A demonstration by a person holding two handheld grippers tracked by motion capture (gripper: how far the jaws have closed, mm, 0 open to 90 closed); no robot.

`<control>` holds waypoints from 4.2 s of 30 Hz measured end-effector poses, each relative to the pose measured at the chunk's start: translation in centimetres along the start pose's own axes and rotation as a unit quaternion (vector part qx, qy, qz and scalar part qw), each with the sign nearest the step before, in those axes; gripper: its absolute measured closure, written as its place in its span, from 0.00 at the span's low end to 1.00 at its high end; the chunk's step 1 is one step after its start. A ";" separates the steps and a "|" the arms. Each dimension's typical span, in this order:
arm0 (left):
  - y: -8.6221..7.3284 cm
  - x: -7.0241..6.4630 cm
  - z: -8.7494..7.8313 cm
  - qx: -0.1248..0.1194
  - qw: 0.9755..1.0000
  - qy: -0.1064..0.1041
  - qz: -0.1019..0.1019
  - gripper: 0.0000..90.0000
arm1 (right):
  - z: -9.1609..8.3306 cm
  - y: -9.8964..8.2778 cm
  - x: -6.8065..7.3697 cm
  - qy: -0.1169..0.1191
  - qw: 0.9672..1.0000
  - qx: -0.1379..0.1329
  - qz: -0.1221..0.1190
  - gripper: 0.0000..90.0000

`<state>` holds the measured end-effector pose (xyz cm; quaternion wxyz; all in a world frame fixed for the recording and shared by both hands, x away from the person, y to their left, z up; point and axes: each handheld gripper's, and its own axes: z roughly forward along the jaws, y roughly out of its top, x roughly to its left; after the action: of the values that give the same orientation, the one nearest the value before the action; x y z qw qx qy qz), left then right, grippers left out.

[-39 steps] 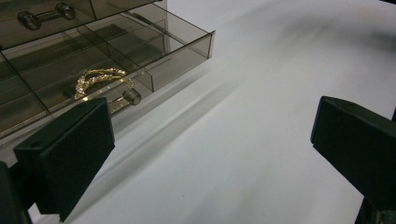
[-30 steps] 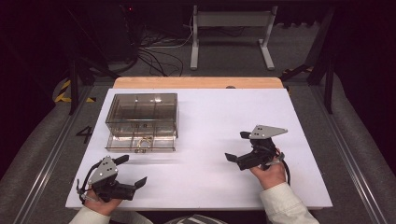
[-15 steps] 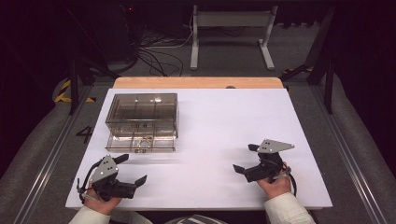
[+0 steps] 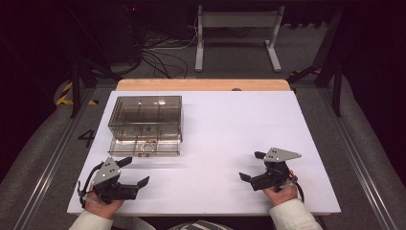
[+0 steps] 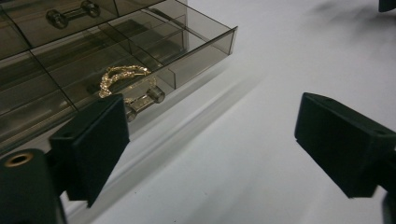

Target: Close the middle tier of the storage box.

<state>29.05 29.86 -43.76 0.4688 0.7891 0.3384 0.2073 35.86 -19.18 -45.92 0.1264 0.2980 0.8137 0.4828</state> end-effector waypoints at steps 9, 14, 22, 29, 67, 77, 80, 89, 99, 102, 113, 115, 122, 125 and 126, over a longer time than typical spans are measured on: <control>0.4 1.0 0.1 0.024 1.000 0.011 0.000 0.46 | -0.1 0.0 0.1 0.003 1.000 -0.005 -0.001 0.00; 0.5 1.6 0.4 0.049 0.998 0.032 -0.012 0.81 | 0.0 0.0 0.2 0.006 1.000 -0.006 -0.005 0.00; 0.7 1.9 1.1 0.079 0.995 0.053 -0.030 1.00 | 0.0 0.0 0.2 0.011 1.000 -0.008 -0.008 0.00; 0.6 2.4 1.9 0.105 0.992 0.061 -0.034 1.00 | 0.0 0.0 0.3 0.016 1.000 -0.010 -0.009 0.00; 0.7 4.2 3.5 0.114 0.988 0.091 -0.058 1.00 | 0.1 0.0 0.3 0.024 1.000 -0.005 -0.008 0.01; 1.1 4.9 4.0 0.106 0.987 0.099 -0.067 1.00 | 0.1 0.0 0.3 0.026 1.000 -0.006 -0.005 0.01; 1.3 5.1 4.1 0.103 0.987 0.103 -0.068 1.00 | 0.1 0.0 0.3 0.025 1.000 -0.005 -0.005 0.01; 1.8 5.5 4.4 0.096 0.987 0.111 -0.071 1.00 | 0.1 0.0 0.3 0.026 1.000 -0.005 -0.004 0.01; 2.5 5.9 5.2 0.095 0.986 0.115 -0.069 1.00 | 0.2 0.0 0.2 0.026 1.000 -0.004 -0.003 0.01; 2.8 6.0 5.6 0.098 0.986 0.119 -0.066 1.00 | 0.2 0.0 0.2 0.027 1.000 -0.003 -0.004 0.01; 3.0 6.6 6.1 0.094 0.985 0.124 -0.070 1.00 | 0.2 0.0 0.2 0.028 1.000 -0.003 -0.005 0.01; 3.0 6.7 6.2 0.094 0.985 0.123 -0.071 1.00 | 0.2 0.0 0.2 0.029 1.000 -0.002 -0.005 0.01; 3.1 7.0 6.5 0.092 0.985 0.125 -0.073 1.00 | 0.2 0.0 0.2 0.029 1.000 -0.002 -0.005 0.01; 3.4 7.1 6.7 0.092 0.985 0.127 -0.073 1.00 | 0.2 0.0 0.2 0.029 1.000 -0.002 -0.005 0.01; 3.5 7.2 6.8 0.092 0.985 0.127 -0.073 1.00 | 0.2 0.0 0.2 0.029 1.000 -0.002 -0.005 0.01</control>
<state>39.53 29.85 -43.82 0.3619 0.7690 0.4697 0.2388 35.81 -18.87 -46.02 0.1058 0.2795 0.8173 0.4926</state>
